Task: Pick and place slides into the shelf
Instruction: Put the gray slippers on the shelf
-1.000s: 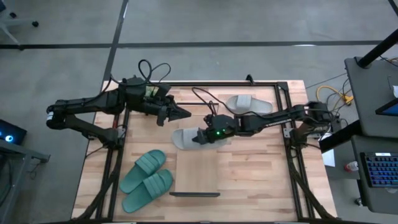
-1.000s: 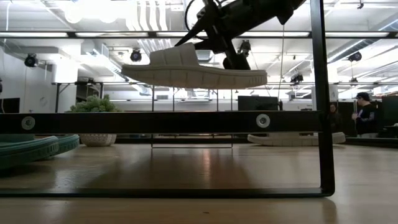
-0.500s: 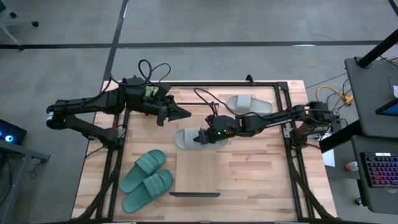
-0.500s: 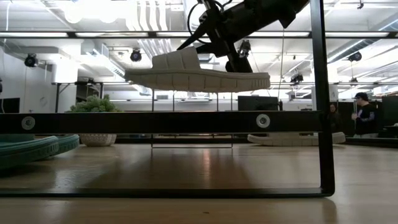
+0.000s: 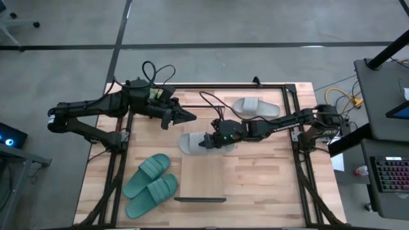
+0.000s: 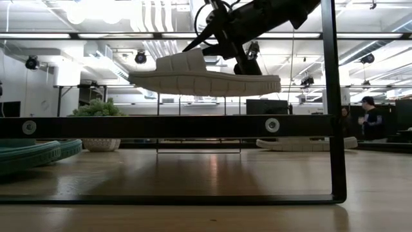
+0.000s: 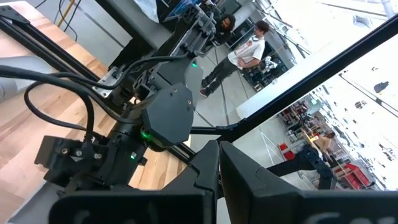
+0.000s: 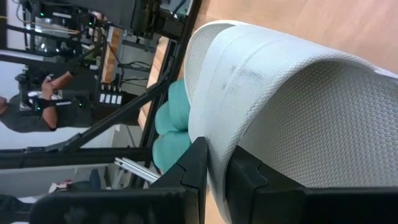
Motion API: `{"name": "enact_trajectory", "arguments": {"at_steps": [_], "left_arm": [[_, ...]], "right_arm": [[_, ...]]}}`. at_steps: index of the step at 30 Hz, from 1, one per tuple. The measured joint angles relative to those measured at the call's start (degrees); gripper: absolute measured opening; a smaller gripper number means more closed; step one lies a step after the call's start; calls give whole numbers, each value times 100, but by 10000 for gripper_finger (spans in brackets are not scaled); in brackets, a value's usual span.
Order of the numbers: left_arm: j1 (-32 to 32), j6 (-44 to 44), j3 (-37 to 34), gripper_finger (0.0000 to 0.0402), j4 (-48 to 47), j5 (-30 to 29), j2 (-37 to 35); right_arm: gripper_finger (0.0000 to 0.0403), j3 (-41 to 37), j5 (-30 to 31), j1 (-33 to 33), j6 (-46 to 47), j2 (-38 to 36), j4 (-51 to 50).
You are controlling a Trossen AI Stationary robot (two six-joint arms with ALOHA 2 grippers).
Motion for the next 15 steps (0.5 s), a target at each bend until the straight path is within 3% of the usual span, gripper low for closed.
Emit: {"name": "enact_trajectory", "arguments": {"at_steps": [15], "left_arm": [[2, 0, 0, 0, -9, 0, 0]], "right_arm": [[34, -79, 48, 4, 114, 139, 54]]}}
